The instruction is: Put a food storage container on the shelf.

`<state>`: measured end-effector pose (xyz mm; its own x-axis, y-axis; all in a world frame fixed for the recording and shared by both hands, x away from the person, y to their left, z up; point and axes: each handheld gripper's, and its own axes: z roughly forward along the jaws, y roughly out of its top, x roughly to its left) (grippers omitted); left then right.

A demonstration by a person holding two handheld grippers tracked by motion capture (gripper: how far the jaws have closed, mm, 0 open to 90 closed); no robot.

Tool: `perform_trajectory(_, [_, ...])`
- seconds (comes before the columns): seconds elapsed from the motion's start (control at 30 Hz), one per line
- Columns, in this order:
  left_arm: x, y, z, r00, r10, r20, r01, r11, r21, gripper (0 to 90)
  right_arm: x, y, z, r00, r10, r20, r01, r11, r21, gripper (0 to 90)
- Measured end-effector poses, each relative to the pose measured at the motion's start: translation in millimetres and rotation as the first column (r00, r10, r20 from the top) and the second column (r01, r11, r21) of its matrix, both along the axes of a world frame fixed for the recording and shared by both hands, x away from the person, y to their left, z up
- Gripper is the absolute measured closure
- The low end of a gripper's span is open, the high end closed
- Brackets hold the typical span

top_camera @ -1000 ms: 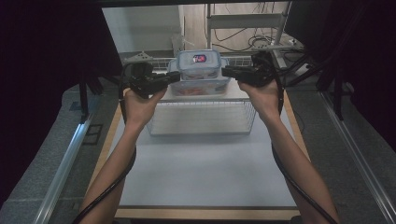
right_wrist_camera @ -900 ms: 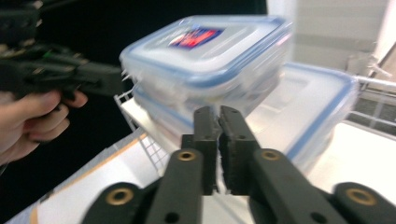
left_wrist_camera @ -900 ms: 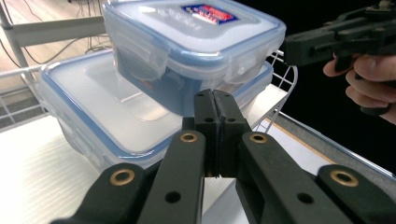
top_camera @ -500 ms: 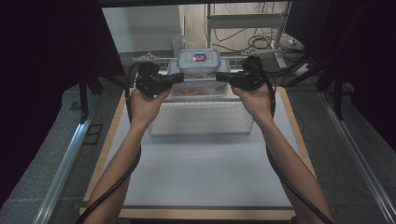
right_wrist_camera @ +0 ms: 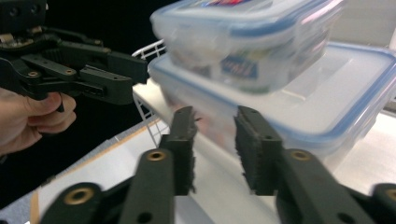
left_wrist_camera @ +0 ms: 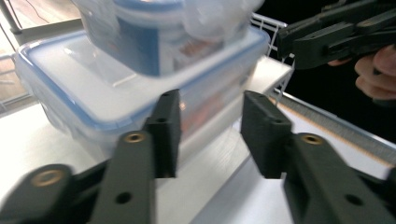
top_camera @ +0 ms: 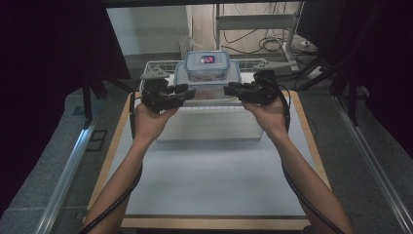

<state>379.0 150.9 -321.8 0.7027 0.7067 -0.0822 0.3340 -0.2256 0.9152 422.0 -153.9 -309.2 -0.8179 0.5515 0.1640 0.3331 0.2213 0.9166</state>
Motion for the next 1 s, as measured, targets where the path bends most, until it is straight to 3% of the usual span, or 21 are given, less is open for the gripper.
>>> perform_trajectory(0.17, [-22.6,0.0,-17.2,0.9996,-0.028,-0.001,0.028,0.9992,0.028,39.7,-20.5,-2.8,-13.1,0.9993,0.001,0.037,0.002,0.998,-0.067,49.0])
perform_trajectory(0.4, [-54.8,2.5,-46.1,0.999,-0.045,0.0,0.044,0.9965,0.071,27.3,-44.4,-11.9,-36.9,0.9981,0.0,0.061,0.008,0.992,-0.124,34.9])
perform_trajectory(0.7, [-83.3,5.1,-79.0,0.999,-0.041,-0.018,0.042,0.9962,0.076,17.2,-70.3,-24.4,-67.2,0.9987,0.001,0.051,0.009,0.982,-0.191,21.3])
perform_trajectory(1.0, [-96.0,6.2,-105.0,0.9991,-0.03,-0.031,0.031,0.9988,0.039,11.7,-85.3,-40.3,-88.9,0.9997,-0.017,0.018,0.02,0.988,-0.154,16.9])
